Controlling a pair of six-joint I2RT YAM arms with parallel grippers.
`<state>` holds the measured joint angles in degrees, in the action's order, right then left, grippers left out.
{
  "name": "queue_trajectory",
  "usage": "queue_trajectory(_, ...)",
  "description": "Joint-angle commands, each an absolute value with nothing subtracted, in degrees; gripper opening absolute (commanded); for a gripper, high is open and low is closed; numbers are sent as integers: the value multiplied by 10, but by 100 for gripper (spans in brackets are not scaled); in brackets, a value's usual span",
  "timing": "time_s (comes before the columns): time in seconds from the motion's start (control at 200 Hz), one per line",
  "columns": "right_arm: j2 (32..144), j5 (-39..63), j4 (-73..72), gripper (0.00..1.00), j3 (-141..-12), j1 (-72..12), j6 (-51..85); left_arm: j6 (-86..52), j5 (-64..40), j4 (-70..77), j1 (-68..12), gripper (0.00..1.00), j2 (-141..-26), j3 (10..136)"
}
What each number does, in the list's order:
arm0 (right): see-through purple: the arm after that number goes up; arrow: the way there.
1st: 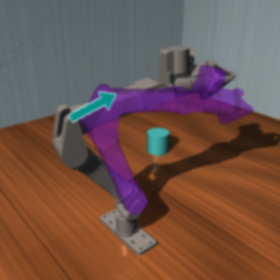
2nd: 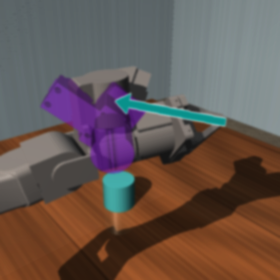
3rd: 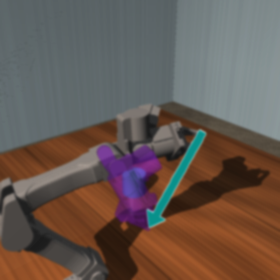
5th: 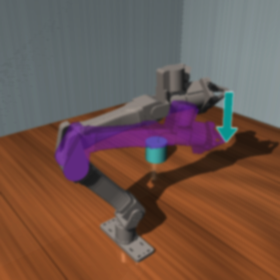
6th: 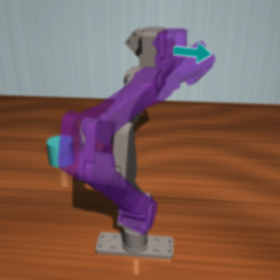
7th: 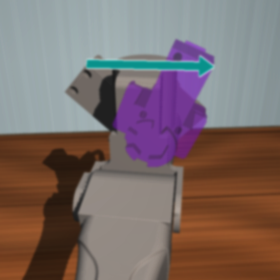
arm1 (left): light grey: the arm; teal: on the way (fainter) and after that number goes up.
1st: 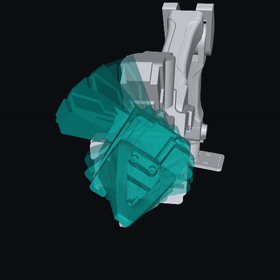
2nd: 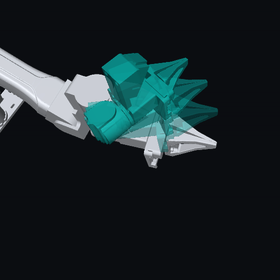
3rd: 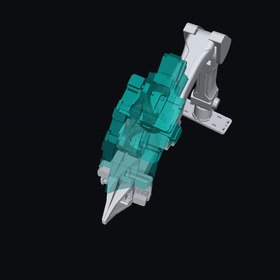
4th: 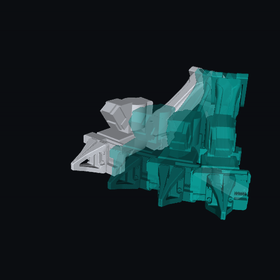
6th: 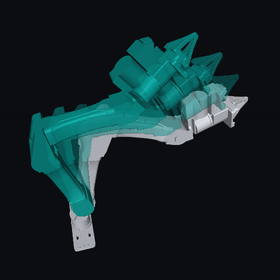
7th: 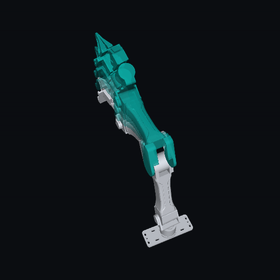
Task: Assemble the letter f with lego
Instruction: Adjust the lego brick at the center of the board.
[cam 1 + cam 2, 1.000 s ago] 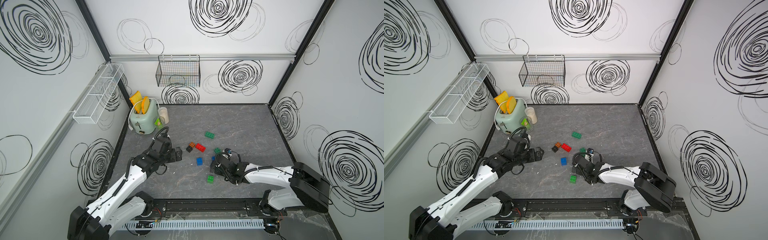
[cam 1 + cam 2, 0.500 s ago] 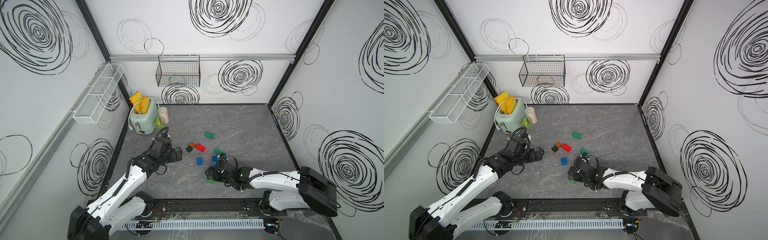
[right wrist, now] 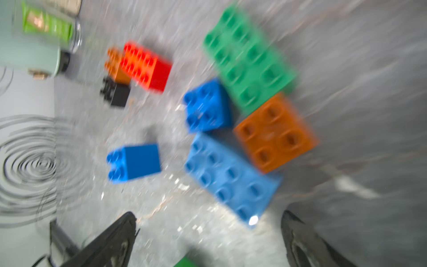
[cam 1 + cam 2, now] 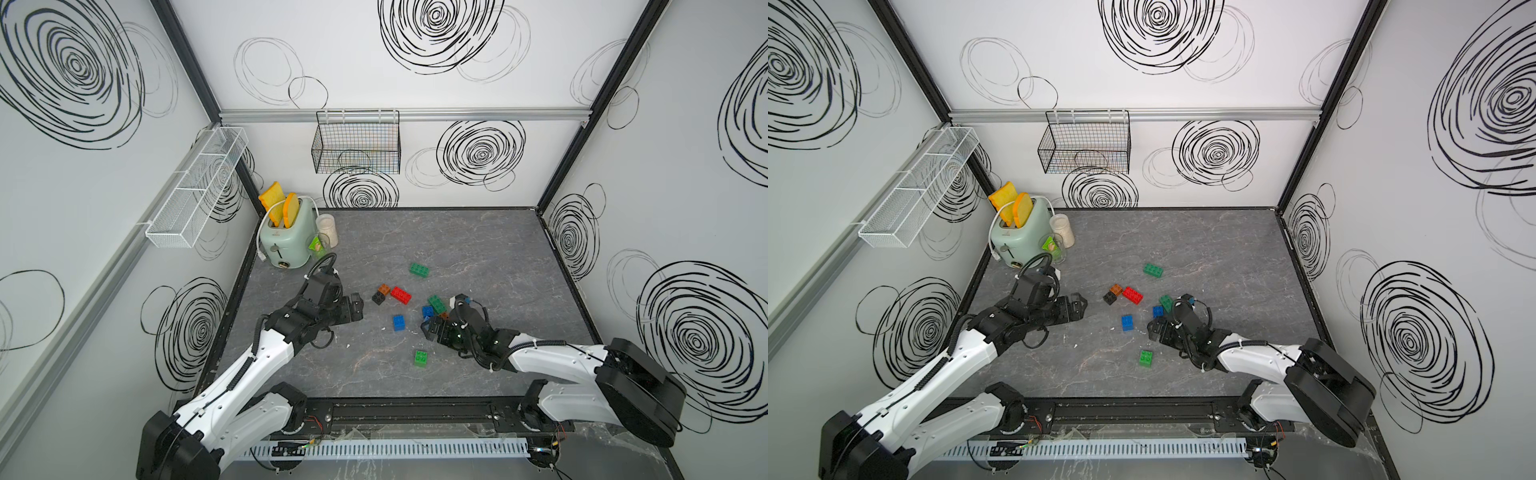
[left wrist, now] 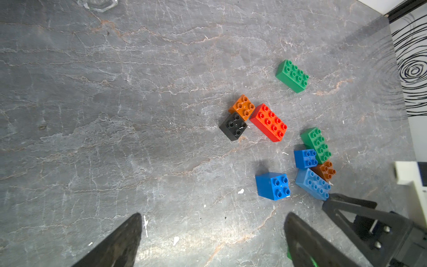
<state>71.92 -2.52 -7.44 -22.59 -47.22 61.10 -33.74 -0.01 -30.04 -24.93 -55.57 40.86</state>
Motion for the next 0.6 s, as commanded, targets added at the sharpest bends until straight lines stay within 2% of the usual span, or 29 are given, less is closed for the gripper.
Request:
queue_trajectory(0.0,736,-44,0,99,-192,-426,577,-334,0,-284,-244,98,-559,403)
queue_trajectory(0.2,769,-58,48,99,-242,-408,520,-334,-3,-283,-242,98,-561,402)
queue_trajectory(0.395,765,-76,73,99,-274,-497,554,-334,-5,-281,-241,98,-564,402)
queue_trajectory(0.51,724,-54,13,99,-243,-522,576,-334,-5,-281,-240,98,-564,402)
queue_trajectory(0.595,692,-105,25,99,-233,-546,595,-334,-7,-280,-240,98,-564,401)
